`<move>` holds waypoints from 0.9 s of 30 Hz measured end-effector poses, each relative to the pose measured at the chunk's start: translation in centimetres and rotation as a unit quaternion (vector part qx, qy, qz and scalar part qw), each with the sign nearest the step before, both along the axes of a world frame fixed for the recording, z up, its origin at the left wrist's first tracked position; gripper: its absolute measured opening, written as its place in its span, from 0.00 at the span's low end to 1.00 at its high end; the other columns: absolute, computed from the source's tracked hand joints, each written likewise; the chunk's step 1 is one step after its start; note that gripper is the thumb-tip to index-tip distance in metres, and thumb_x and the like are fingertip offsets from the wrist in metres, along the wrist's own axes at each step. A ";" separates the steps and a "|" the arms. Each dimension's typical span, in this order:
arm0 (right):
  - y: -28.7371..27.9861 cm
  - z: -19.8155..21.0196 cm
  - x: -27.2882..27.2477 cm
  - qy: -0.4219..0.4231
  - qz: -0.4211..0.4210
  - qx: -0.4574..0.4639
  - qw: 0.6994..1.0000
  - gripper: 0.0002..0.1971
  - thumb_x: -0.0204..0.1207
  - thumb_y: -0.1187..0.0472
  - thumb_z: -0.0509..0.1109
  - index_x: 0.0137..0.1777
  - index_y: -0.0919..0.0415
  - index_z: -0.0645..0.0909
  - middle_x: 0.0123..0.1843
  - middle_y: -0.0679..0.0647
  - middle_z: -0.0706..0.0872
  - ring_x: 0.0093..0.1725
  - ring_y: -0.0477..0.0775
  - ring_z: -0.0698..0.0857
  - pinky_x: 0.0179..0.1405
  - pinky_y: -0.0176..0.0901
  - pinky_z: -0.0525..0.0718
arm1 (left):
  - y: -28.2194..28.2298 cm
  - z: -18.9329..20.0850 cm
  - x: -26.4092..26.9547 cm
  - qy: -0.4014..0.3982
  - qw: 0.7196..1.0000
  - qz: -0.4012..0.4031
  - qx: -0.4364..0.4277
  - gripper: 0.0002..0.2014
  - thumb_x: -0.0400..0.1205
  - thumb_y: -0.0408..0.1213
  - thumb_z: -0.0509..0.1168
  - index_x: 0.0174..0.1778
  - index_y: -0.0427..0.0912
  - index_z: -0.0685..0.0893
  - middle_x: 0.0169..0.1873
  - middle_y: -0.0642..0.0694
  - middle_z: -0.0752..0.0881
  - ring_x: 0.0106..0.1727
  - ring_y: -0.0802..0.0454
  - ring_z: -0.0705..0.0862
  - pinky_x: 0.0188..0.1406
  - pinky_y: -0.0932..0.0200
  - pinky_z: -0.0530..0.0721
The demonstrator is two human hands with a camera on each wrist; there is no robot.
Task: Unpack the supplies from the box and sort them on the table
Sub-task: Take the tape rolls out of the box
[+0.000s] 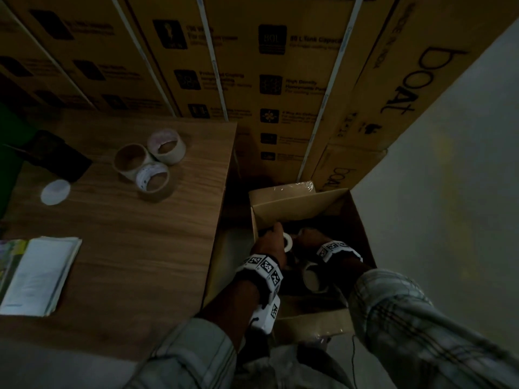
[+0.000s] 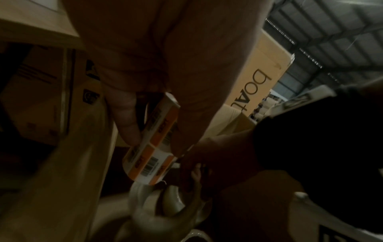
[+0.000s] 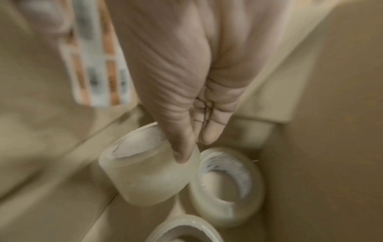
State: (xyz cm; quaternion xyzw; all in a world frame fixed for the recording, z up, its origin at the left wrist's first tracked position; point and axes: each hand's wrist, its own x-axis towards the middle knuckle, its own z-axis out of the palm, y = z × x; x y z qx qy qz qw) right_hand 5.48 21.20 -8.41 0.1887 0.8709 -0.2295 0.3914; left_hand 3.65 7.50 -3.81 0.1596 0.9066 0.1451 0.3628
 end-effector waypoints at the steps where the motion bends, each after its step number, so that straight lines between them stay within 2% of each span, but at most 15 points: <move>1: 0.2 0.8 0.2 0.013 0.007 0.017 1.000 0.23 0.84 0.54 0.58 0.76 0.64 0.70 0.76 0.64 0.74 0.75 0.63 0.73 0.76 0.51 0.69 | -0.3 0.4 0.0 0.000 1.000 0.000 0.010 0.25 0.80 0.34 0.66 0.70 0.41 0.64 0.65 0.36 0.78 0.64 0.35 0.81 0.58 0.42 0.81; 3: 0.5 2.1 0.6 0.043 0.023 0.035 0.998 0.23 0.85 0.53 0.57 0.77 0.59 0.69 0.78 0.60 0.72 0.76 0.62 0.72 0.78 0.50 0.67 | -0.9 1.2 0.1 -0.003 1.000 -0.002 0.027 0.25 0.79 0.34 0.68 0.70 0.42 0.65 0.65 0.36 0.79 0.65 0.35 0.81 0.62 0.42 0.81; 5: 0.6 2.8 1.0 0.040 0.037 0.065 0.996 0.20 0.84 0.55 0.57 0.73 0.61 0.74 0.74 0.62 0.76 0.73 0.63 0.76 0.74 0.52 0.72 | -1.8 1.9 0.5 -0.003 0.999 -0.004 0.036 0.28 0.78 0.34 0.69 0.71 0.41 0.65 0.66 0.36 0.79 0.67 0.36 0.80 0.65 0.41 0.79; 6: 0.5 3.3 1.2 0.041 0.015 0.080 0.996 0.19 0.84 0.56 0.57 0.70 0.64 0.77 0.71 0.64 0.79 0.70 0.64 0.78 0.71 0.53 0.75 | -2.2 2.3 0.7 0.000 0.999 -0.001 0.042 0.29 0.77 0.33 0.70 0.72 0.42 0.64 0.66 0.36 0.79 0.67 0.36 0.80 0.66 0.41 0.79; 8: -0.3 4.1 1.6 0.048 -0.012 0.090 0.995 0.18 0.82 0.57 0.59 0.66 0.67 0.78 0.66 0.66 0.82 0.67 0.66 0.80 0.66 0.53 0.78 | -3.1 3.0 1.2 0.012 0.998 0.010 0.057 0.29 0.77 0.34 0.71 0.71 0.42 0.64 0.65 0.36 0.80 0.66 0.36 0.80 0.65 0.41 0.80; 10: -0.9 4.7 2.4 0.065 0.025 0.116 0.991 0.18 0.82 0.56 0.60 0.65 0.67 0.79 0.65 0.66 0.82 0.66 0.66 0.80 0.65 0.53 0.79 | -4.1 3.7 1.9 0.024 0.997 0.020 0.076 0.27 0.78 0.36 0.70 0.70 0.42 0.66 0.63 0.36 0.81 0.64 0.36 0.82 0.62 0.42 0.82; 12: -1.3 5.1 3.0 0.076 0.008 0.107 0.991 0.19 0.81 0.54 0.61 0.64 0.67 0.79 0.65 0.66 0.82 0.65 0.66 0.81 0.64 0.53 0.79 | -4.8 4.3 2.4 0.031 0.995 0.031 0.089 0.25 0.79 0.39 0.68 0.69 0.42 0.66 0.61 0.36 0.82 0.62 0.36 0.83 0.59 0.44 0.83; 15: -1.8 5.9 4.6 0.102 0.006 0.102 0.989 0.22 0.80 0.52 0.62 0.66 0.68 0.76 0.65 0.68 0.81 0.65 0.68 0.81 0.65 0.57 0.81 | -5.9 5.5 3.9 0.041 0.991 0.051 0.118 0.25 0.78 0.41 0.70 0.68 0.43 0.68 0.61 0.38 0.82 0.61 0.37 0.83 0.58 0.44 0.83; 17: -2.0 6.4 5.8 0.127 -0.006 0.078 0.989 0.26 0.79 0.51 0.63 0.73 0.65 0.70 0.70 0.69 0.76 0.67 0.70 0.78 0.67 0.59 0.79 | -6.7 6.2 5.2 0.053 0.985 0.065 0.152 0.24 0.77 0.42 0.71 0.66 0.44 0.70 0.59 0.39 0.84 0.60 0.37 0.84 0.58 0.45 0.84; 18: -2.1 6.7 6.5 0.130 0.018 0.083 0.988 0.29 0.79 0.51 0.65 0.77 0.60 0.66 0.72 0.68 0.72 0.69 0.70 0.75 0.69 0.58 0.77 | -7.1 6.6 5.8 0.061 0.980 0.077 0.170 0.23 0.77 0.42 0.71 0.64 0.45 0.71 0.58 0.39 0.84 0.59 0.38 0.84 0.57 0.46 0.84; 20: -2.3 7.5 8.0 0.170 0.072 0.106 0.977 0.32 0.77 0.53 0.68 0.79 0.55 0.62 0.73 0.67 0.69 0.70 0.71 0.72 0.69 0.57 0.76 | -8.0 7.3 6.9 0.086 0.971 0.098 0.199 0.23 0.76 0.43 0.72 0.64 0.46 0.71 0.57 0.41 0.85 0.58 0.40 0.85 0.56 0.47 0.85; 22: -2.9 8.0 9.6 0.235 0.096 0.120 0.960 0.30 0.77 0.50 0.67 0.77 0.54 0.64 0.70 0.68 0.72 0.67 0.71 0.74 0.65 0.58 0.78 | -9.1 8.0 7.8 0.120 0.961 0.122 0.216 0.25 0.77 0.43 0.72 0.66 0.47 0.70 0.59 0.42 0.84 0.59 0.41 0.85 0.57 0.47 0.84; 24: -3.9 8.5 10.8 0.307 0.093 0.114 0.940 0.28 0.77 0.50 0.65 0.76 0.54 0.66 0.67 0.68 0.74 0.64 0.71 0.76 0.60 0.57 0.80 | -10.5 8.9 8.3 0.157 0.947 0.149 0.238 0.25 0.77 0.43 0.71 0.67 0.47 0.69 0.60 0.42 0.84 0.60 0.42 0.84 0.59 0.46 0.84; 27: -6.5 10.0 11.6 0.362 0.075 0.077 0.926 0.25 0.79 0.50 0.64 0.75 0.53 0.67 0.65 0.67 0.76 0.62 0.69 0.77 0.58 0.57 0.80 | -12.8 10.3 8.6 0.198 0.930 0.177 0.253 0.24 0.77 0.45 0.71 0.67 0.47 0.70 0.59 0.43 0.85 0.58 0.43 0.85 0.57 0.47 0.85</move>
